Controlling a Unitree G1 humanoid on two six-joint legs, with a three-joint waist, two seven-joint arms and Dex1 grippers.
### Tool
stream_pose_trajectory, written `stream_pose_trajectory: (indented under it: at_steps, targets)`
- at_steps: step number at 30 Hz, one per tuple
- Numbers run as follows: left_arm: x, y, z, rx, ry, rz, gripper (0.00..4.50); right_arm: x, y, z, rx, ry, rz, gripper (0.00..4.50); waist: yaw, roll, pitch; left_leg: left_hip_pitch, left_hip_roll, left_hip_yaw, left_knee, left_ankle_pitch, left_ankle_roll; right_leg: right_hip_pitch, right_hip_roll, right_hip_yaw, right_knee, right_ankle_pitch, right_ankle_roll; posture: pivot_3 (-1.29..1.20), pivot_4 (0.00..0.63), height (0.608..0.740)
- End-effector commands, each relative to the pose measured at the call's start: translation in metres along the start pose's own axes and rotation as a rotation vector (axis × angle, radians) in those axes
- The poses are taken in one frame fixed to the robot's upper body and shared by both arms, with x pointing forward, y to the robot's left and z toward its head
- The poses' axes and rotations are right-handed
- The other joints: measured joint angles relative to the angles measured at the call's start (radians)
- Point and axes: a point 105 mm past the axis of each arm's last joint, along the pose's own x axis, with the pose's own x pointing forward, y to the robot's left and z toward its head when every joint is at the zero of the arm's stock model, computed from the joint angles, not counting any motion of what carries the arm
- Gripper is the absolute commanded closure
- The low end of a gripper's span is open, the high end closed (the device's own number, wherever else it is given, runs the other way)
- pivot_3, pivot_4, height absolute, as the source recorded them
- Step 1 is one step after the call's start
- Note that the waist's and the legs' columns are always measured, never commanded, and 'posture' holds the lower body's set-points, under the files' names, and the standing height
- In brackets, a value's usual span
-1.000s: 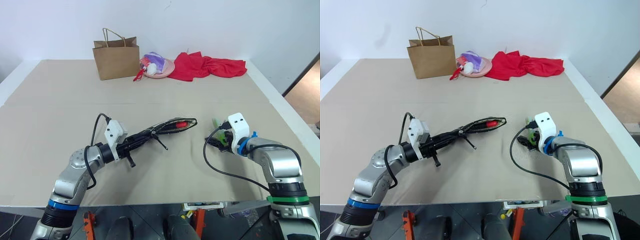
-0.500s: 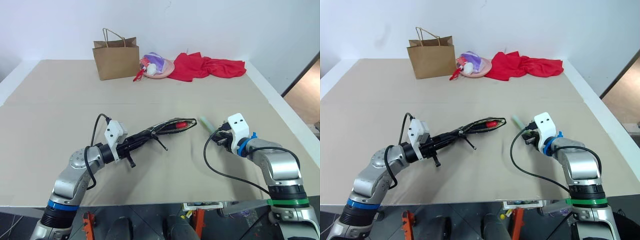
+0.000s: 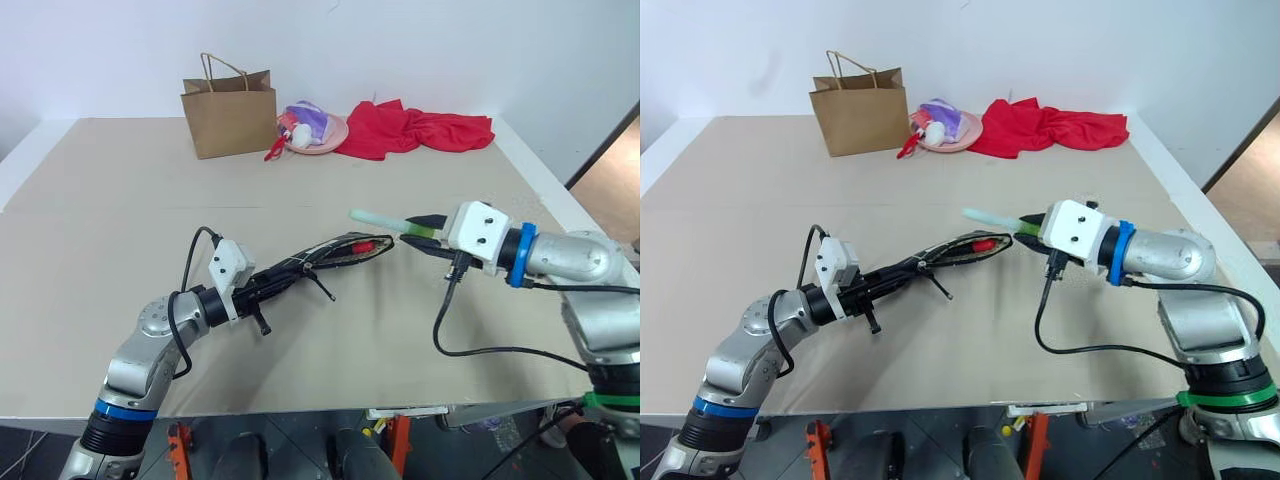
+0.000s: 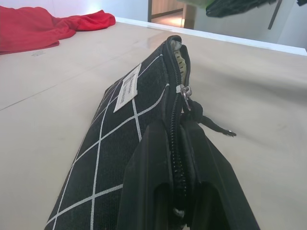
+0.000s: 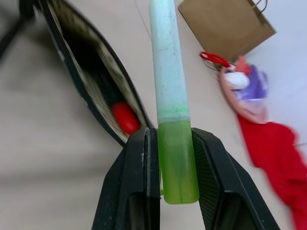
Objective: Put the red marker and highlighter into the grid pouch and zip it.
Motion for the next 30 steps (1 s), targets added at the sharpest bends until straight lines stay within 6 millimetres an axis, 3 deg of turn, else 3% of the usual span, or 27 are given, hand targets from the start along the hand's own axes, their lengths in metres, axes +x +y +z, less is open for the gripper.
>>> stream_pose_trajectory:
  at_steps: [1,12,17,23,30]
  targets:
    - [0.001,-0.001,0.012,0.035,-0.032,-0.017,4.50,-0.008,-0.007,0.008,-0.134,-0.019,0.006,3.79,0.000,0.000,0.000,0.000,0.000,0.000,0.000,0.000,0.000,0.000,0.000,0.000,0.000,0.000,0.000,0.00,0.150,0.740]
    - [0.001,-0.001,0.013,0.037,-0.032,-0.021,4.50,-0.004,0.025,-0.017,-0.228,0.031,0.141,3.79,0.000,0.000,0.000,0.001,0.001,0.000,0.000,0.000,0.000,0.000,0.001,0.001,0.000,0.001,-0.003,0.00,0.150,0.740]
    - [0.001,-0.002,0.013,0.034,-0.032,-0.021,4.50,0.000,0.027,-0.024,-0.243,0.054,0.154,3.79,0.000,0.000,0.000,0.001,0.001,0.000,0.000,0.000,0.000,0.000,0.001,0.001,0.000,0.001,-0.002,0.00,0.150,0.740]
    - [0.001,-0.001,0.013,0.035,-0.031,-0.024,4.50,0.015,0.025,-0.019,-0.284,0.037,0.189,3.79,-0.002,0.000,0.000,0.002,0.002,0.003,0.000,0.000,0.000,0.000,0.002,0.002,0.001,0.002,-0.003,0.00,0.150,0.740]
    - [0.003,0.000,0.014,0.040,-0.032,-0.031,4.50,0.041,0.037,0.001,-0.308,-0.011,0.298,3.79,0.000,0.000,0.000,0.002,0.001,0.003,0.000,0.000,0.000,0.000,0.001,0.002,0.001,0.004,-0.007,0.00,0.150,0.740]
